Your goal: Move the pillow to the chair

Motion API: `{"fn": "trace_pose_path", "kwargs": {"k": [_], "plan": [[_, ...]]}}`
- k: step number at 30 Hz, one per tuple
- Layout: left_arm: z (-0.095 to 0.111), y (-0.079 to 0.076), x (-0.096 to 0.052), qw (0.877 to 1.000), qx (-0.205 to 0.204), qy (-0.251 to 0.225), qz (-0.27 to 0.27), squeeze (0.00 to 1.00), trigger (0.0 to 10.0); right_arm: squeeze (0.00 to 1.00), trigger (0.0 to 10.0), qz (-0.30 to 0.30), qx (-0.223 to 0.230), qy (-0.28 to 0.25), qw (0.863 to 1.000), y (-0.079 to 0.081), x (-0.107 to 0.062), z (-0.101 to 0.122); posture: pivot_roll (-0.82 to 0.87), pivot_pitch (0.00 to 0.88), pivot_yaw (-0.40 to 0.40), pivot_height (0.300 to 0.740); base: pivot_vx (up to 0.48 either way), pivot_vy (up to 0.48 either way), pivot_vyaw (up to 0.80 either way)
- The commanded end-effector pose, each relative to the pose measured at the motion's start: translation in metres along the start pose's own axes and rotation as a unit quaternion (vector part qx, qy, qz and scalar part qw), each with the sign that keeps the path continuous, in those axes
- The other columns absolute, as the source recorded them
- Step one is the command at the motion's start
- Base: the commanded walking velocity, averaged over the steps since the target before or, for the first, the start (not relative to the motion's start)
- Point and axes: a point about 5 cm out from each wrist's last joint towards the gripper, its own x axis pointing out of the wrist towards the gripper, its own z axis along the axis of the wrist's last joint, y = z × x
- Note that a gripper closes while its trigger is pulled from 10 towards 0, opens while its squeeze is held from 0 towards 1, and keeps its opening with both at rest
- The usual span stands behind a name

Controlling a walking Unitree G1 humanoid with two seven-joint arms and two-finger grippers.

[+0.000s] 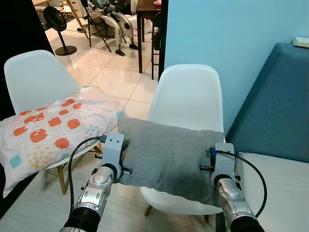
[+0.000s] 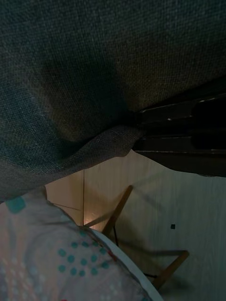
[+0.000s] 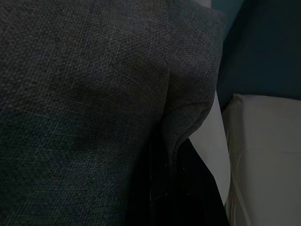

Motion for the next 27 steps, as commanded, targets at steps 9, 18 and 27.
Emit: {"fn": "trace_pose_path", "kwargs": {"k": [9,18,27], "plan": [[0.0076,-0.0045,0.0018,1.000,0.008,-0.015,-0.009,0.00,10.0,0.00,10.0,0.007,0.001,-0.005,1.000,0.0067,0.0015,0.0048,0.00,0.101,0.036,0.740,0.000,0.000,0.00],[0.0065,-0.0035,0.0012,1.000,0.009,-0.016,-0.004,0.00,10.0,0.00,10.0,0.017,-0.013,0.005,1.000,0.0073,0.0014,0.0024,-0.01,0.100,0.031,0.740,0.000,0.000,-0.36],[0.0062,-0.0018,0.0009,1.000,0.008,-0.018,0.000,0.00,10.0,0.00,10.0,0.020,-0.015,0.013,1.000,0.0078,0.0020,0.0007,0.00,0.087,0.028,0.740,0.000,0.000,-0.80]]}}
